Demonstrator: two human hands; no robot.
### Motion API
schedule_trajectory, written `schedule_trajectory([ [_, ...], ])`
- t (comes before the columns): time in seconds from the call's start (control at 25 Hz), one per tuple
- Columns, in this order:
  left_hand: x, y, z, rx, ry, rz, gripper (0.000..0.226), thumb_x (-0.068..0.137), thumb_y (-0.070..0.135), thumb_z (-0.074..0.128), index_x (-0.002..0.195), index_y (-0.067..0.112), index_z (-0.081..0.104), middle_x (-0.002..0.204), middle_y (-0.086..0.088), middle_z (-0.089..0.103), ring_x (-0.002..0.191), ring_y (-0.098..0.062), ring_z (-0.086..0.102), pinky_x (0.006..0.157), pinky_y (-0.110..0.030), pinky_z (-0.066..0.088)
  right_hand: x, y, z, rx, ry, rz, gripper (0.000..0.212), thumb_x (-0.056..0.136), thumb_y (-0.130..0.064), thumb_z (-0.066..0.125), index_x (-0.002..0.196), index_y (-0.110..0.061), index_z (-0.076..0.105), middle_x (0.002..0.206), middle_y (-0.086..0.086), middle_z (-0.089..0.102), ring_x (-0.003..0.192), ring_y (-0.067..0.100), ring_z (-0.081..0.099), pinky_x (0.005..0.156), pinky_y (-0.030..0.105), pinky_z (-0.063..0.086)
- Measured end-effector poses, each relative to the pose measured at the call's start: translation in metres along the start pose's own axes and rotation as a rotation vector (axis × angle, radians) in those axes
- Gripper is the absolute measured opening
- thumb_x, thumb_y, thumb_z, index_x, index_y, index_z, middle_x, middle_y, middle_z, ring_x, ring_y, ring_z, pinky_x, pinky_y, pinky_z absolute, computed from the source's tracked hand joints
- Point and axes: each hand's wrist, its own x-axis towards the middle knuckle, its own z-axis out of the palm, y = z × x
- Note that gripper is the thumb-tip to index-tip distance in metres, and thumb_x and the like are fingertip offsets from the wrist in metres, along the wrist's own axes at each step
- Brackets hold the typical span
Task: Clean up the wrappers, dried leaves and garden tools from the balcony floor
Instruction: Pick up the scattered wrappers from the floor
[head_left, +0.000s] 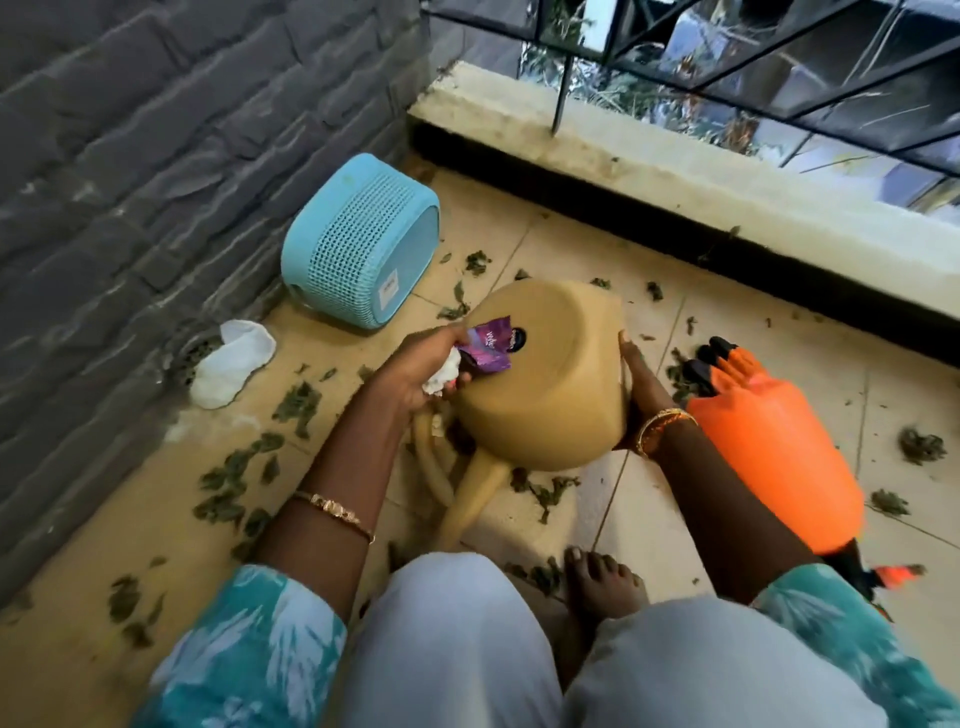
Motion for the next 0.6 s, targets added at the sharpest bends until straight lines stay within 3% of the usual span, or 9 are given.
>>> schedule_trajectory([
  [0.08, 0.009, 0.025, 0.017, -0.041, -0.062, 0.054, 0.02, 0.091, 0.023, 0.051, 0.08, 0.007, 0.058, 0.051, -0.006, 0.055, 0.035, -0.011, 0.043, 0.033, -0.013, 0.027, 0.009, -0.029, -0.009, 0.091, 0.1, -0.138, 0.069, 0.07, -0.074, 0.056, 0.117, -0.024, 0.051, 0.102, 0.009, 0.063, 0.092, 0.03, 0.06, 0.081, 0.051, 0.048],
  [0.16, 0.017, 0.045, 0.036, -0.064, -0.15, 0.07, 0.021, 0.094, 0.022, 0.047, 0.082, 0.007, 0.057, 0.052, -0.004, 0.056, 0.038, -0.01, 0.045, 0.033, -0.013, 0.028, 0.052, -0.051, -0.035, 0.193, 0.233, -0.273, 0.096, 0.042, -0.079, 0.071, 0.118, -0.022, 0.058, 0.111, 0.008, 0.066, 0.096, 0.03, 0.064, 0.075, 0.048, 0.052],
  [0.24, 0.024, 0.055, 0.054, 0.004, -0.213, 0.067, 0.022, 0.096, 0.024, 0.045, 0.086, 0.008, 0.056, 0.051, -0.002, 0.058, 0.04, -0.009, 0.047, 0.033, -0.013, 0.03, 0.09, -0.064, -0.054, 0.238, 0.376, -0.354, 0.114, 0.023, -0.082, 0.072, 0.117, -0.021, 0.057, 0.115, 0.005, 0.064, 0.103, 0.03, 0.061, 0.081, 0.05, 0.051],
  [0.36, 0.028, 0.054, 0.066, 0.1, -0.265, 0.092, 0.018, 0.096, 0.024, 0.045, 0.095, 0.009, 0.056, 0.06, -0.001, 0.061, 0.041, -0.007, 0.052, 0.033, -0.014, 0.032, 0.043, -0.069, -0.026, 0.168, 0.575, -0.389, 0.087, 0.059, -0.076, 0.059, 0.121, -0.016, 0.046, 0.124, 0.011, 0.051, 0.112, 0.031, 0.051, 0.095, 0.045, 0.042],
  [0.44, 0.027, 0.044, 0.061, 0.08, -0.21, 0.113, 0.016, 0.094, 0.021, 0.047, 0.088, 0.01, 0.057, 0.061, -0.003, 0.058, 0.038, -0.008, 0.049, 0.034, -0.014, 0.03, 0.021, -0.06, -0.004, -0.02, 0.799, -0.489, 0.063, 0.079, -0.054, 0.053, 0.123, -0.01, 0.046, 0.131, 0.016, 0.045, 0.12, 0.033, 0.044, 0.098, 0.037, 0.035],
  [0.52, 0.027, 0.027, 0.045, 0.012, -0.091, 0.121, 0.02, 0.092, 0.017, 0.051, 0.073, 0.013, 0.054, 0.046, 0.002, 0.052, 0.031, -0.007, 0.044, 0.034, -0.01, 0.029, 0.006, -0.034, 0.02, -0.312, 0.975, -0.764, 0.047, 0.078, -0.032, 0.054, 0.119, -0.009, 0.052, 0.131, 0.015, 0.043, 0.124, 0.032, 0.038, 0.099, 0.035, 0.027],
  [0.6, 0.031, 0.003, 0.024, -0.091, 0.054, 0.11, 0.023, 0.089, 0.012, 0.055, 0.066, 0.012, 0.052, 0.04, 0.002, 0.047, 0.03, -0.01, 0.042, 0.035, -0.01, 0.03, -0.001, 0.001, 0.048, -0.587, 0.893, -1.086, 0.035, 0.073, -0.022, 0.058, 0.106, -0.011, 0.059, 0.127, 0.016, 0.045, 0.121, 0.031, 0.038, 0.099, 0.034, 0.024],
])
